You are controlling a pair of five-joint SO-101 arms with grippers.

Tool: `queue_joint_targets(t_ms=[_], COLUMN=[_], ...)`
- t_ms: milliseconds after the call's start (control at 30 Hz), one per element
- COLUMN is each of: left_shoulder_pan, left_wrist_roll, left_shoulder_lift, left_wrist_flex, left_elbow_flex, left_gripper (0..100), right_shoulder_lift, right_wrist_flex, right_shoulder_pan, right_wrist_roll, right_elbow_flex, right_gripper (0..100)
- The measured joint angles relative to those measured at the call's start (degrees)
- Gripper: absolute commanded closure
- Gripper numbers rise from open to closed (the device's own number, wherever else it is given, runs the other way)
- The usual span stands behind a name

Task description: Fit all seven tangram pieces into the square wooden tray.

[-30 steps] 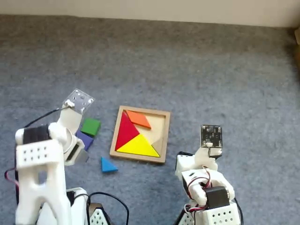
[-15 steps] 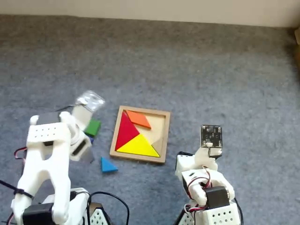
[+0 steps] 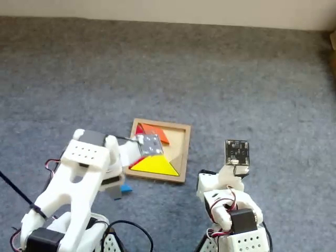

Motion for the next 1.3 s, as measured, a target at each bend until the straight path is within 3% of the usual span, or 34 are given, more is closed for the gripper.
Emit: queue_joint_targets(t_ms=[100, 400, 800, 1000, 1200, 1300], left_shoulder_pan=[0.70, 0.62, 0.79, 0.88, 0.79, 0.79], left_wrist_roll=[-2.46, -4.57, -2.37, 6.51, 14.07, 19.08], left_shoulder_lift=[0.00, 10.20, 16.88, 15.91, 9.85, 8.62], left_wrist_flex=[-0.35, -11.43, -10.46, -7.82, -7.65, -7.65], left_elbow_flex=[1.32, 3.43, 0.62, -0.44, -0.44, -0.44], left_gripper=[75, 75, 87, 87, 75, 75], right_shoulder_lift=[0.00, 0.00, 0.00, 0.00, 0.00, 0.00], right_wrist_flex=[-0.09, -1.49, -1.49, -1.49, -1.49, -1.49], right_shoulder_pan=[0.26, 2.64, 2.73, 2.73, 2.73, 2.73], right_wrist_roll=[0.00, 0.00, 0.00, 0.00, 0.00, 0.00], right_elbow_flex=[0.00, 0.00, 0.00, 0.00, 0.00, 0.00], right_gripper=[99.4, 99.4, 99.4, 99.4, 99.4, 99.4])
